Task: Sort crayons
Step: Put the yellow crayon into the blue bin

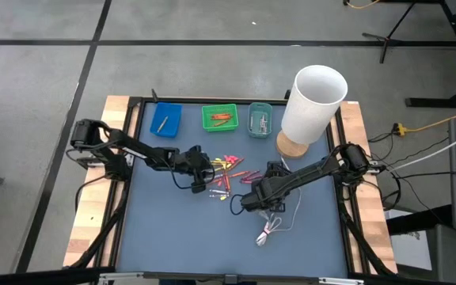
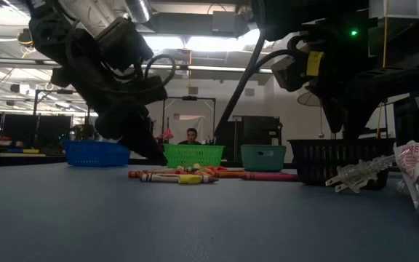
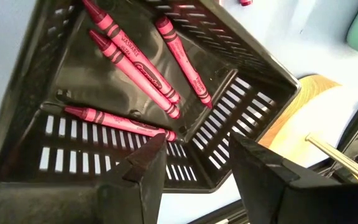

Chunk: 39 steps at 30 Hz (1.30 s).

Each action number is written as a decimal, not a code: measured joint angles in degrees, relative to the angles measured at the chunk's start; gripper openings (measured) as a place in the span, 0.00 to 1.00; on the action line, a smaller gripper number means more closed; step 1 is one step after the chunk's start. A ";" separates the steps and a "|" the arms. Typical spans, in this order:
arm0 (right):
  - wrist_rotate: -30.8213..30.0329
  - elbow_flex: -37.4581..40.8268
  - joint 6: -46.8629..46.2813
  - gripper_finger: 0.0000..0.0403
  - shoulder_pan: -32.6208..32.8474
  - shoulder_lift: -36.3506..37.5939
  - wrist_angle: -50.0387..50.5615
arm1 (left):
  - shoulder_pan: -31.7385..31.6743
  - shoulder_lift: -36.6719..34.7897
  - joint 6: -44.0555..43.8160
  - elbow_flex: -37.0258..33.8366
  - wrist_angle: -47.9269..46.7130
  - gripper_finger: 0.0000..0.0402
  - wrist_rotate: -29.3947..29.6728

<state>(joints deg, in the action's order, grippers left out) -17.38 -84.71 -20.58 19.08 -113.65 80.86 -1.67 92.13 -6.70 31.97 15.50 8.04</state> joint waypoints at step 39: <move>-5.63 -10.14 12.85 0.43 -3.20 -0.01 -14.16 | -0.09 1.87 -0.20 0.09 -1.74 0.01 3.49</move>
<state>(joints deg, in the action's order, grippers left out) -23.01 -94.85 -7.73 15.88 -113.67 66.70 -1.76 94.01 -6.90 32.05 13.76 11.54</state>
